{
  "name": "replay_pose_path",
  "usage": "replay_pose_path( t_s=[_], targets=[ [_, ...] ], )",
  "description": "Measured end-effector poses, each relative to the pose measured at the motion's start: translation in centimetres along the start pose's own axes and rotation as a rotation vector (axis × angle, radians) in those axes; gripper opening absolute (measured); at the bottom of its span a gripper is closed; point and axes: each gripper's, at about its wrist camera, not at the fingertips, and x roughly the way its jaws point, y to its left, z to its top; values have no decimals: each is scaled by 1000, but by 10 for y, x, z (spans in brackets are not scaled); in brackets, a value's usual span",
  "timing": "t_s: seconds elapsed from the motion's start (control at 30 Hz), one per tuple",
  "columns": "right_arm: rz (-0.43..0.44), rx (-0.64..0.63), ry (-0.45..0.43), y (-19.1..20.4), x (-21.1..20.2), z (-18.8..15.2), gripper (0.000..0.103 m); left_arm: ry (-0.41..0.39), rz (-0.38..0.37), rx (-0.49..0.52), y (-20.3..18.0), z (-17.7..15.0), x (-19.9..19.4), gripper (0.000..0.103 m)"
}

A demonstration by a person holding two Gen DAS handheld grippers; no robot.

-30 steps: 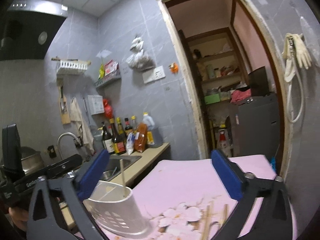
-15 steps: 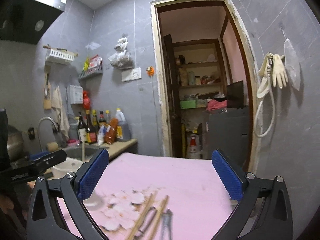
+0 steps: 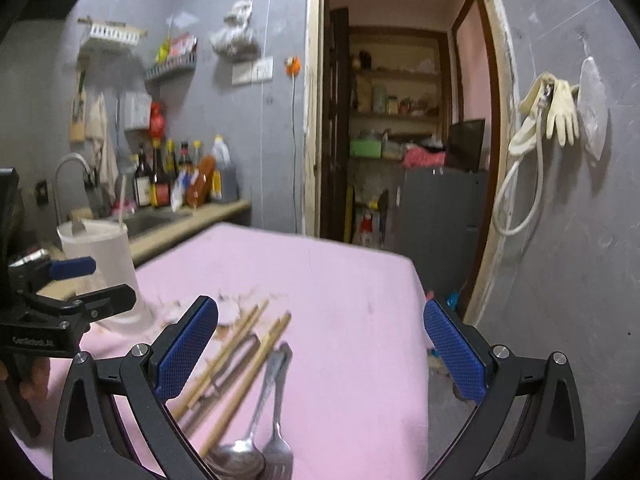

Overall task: Organize utensils
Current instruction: 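Move both open tools back over the utensil pile, then close the left tool on a wooden chopstick while the right tool grips the silver fork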

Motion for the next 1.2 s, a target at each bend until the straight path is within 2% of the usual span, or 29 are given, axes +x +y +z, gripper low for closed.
replay_pose_path(
  t_s=[0.1, 0.2, 0.27, 0.3, 0.33, 0.37, 0.43, 0.47, 0.53, 0.77, 0.83, 0.93, 1.03, 1.13, 1.2],
  targets=[
    [16, -17, 62, 0, 10, -6, 98, 78, -15, 13, -2, -5, 18, 101],
    [33, -33, 139, 0, 22, -14, 85, 138, -35, 13, -2, -11, 33, 100],
    [41, -41, 186, 1, 30, -18, 77, 173, -51, 19, -2, -14, 42, 96],
    [46, -46, 211, 1, 33, -20, 73, 196, -60, 21, -2, -16, 46, 89],
    [52, -49, 235, 1, 36, -23, 64, 223, -74, 22, -2, -17, 51, 81],
    [54, -54, 255, 2, 38, -25, 58, 252, -90, 21, -2, -18, 57, 77],
    [62, -64, 292, 3, 42, -30, 51, 309, -122, 9, -3, -20, 70, 62],
    [70, -69, 307, 3, 43, -32, 49, 337, -140, 3, -3, -21, 76, 58],
    [88, -81, 336, 5, 45, -35, 47, 387, -168, -2, -4, -24, 87, 46],
    [120, -110, 434, 12, 58, -43, 39, 421, -170, 35, -10, -18, 103, 36],
    [126, -118, 463, 14, 63, -45, 39, 437, -178, 43, -14, -16, 110, 30],
    [114, -142, 472, 17, 65, -47, 38, 450, -194, 60, -17, -12, 122, 19],
    [104, -168, 479, 19, 67, -48, 38, 474, -218, 19, -12, -7, 131, 11],
    [97, -198, 481, 22, 70, -47, 36, 488, -239, -19, -5, -5, 136, 7],
    [92, -210, 476, 23, 70, -47, 29, 486, -241, -19, 0, -4, 132, 6]
  ],
)
